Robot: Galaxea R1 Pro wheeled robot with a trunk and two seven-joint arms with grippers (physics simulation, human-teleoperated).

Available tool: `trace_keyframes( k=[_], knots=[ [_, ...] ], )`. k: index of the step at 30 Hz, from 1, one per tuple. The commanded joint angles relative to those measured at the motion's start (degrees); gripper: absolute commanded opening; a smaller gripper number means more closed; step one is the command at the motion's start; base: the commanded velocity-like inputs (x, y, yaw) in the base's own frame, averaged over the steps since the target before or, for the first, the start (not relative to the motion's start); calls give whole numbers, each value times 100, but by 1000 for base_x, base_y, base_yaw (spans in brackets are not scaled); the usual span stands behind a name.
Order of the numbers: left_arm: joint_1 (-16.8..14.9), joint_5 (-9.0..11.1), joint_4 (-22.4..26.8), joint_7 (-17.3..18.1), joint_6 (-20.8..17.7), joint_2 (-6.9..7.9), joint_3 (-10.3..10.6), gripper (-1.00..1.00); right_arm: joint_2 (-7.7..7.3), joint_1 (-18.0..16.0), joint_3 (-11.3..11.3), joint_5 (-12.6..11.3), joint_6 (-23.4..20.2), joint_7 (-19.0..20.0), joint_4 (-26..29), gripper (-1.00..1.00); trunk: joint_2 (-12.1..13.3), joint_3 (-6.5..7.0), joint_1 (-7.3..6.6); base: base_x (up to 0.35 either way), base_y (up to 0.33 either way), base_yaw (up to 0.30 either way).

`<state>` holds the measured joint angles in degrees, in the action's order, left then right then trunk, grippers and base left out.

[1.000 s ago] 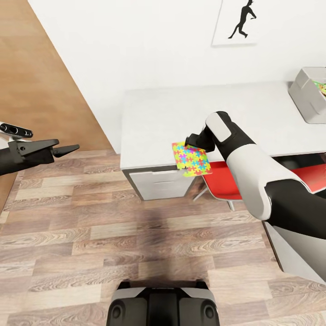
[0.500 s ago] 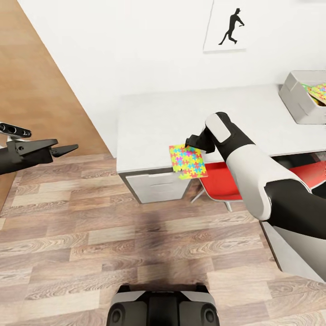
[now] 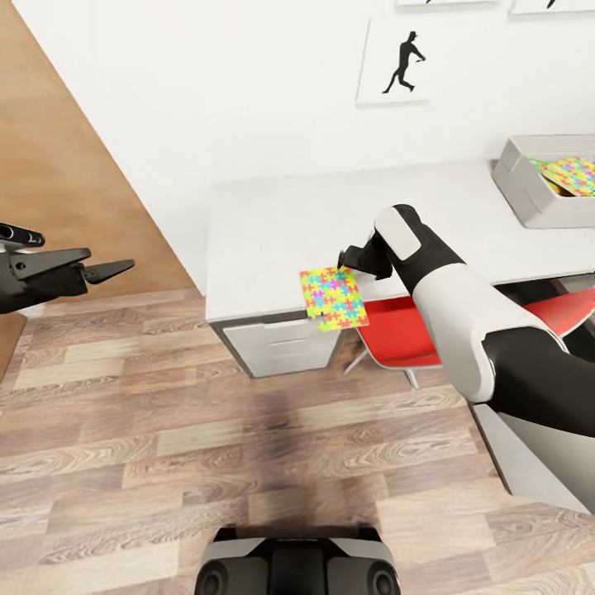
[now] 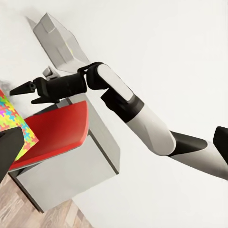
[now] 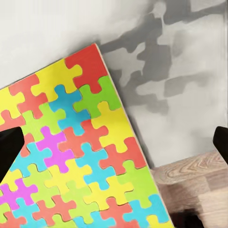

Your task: Put all the toys in the child's room - the three board games (two on the bed and one on the table), the two jigsaw puzzles on the table, and the tennis ball on the table - inside the toy box on the table in the child's room.

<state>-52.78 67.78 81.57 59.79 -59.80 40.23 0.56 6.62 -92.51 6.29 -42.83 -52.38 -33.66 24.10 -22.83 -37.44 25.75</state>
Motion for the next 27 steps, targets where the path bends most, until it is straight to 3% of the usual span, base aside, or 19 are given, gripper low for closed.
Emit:
trace_keyframes(
  k=[1,9,14,18,21,23,27],
  knots=[
    [-4,12,-3,16,-20,24,9,100,-4,-4,39,-59,-10,-52,29,100,-9,2,4,0,0,-79],
    [-3,31,-12,17,-20,192,19,100,-12,6,32,-93,-216,-61,878,100,-9,74,4,0,0,-79],
    [6,28,-54,26,-20,303,21,100,-22,150,3,-142,-662,-58,1865,100,-9,119,4,0,0,-78],
    [18,26,-170,33,-20,386,23,100,-35,497,-7,-297,-762,-56,2944,100,-9,156,4,0,0,-76],
    [27,23,-354,38,-20,450,23,100,-76,969,-2,-671,-762,-60,3802,100,-9,183,4,-62,39,-45],
    [28,21,-450,43,-20,481,23,100,-98,1171,-3,-871,-762,-61,4028,100,-9,201,4,-153,113,-22],
    [36,-8,-842,124,-20,556,29,100,-235,1774,5,-1577,-762,-61,4635,100,-9,238,4,-174,121,-9]
  ],
)
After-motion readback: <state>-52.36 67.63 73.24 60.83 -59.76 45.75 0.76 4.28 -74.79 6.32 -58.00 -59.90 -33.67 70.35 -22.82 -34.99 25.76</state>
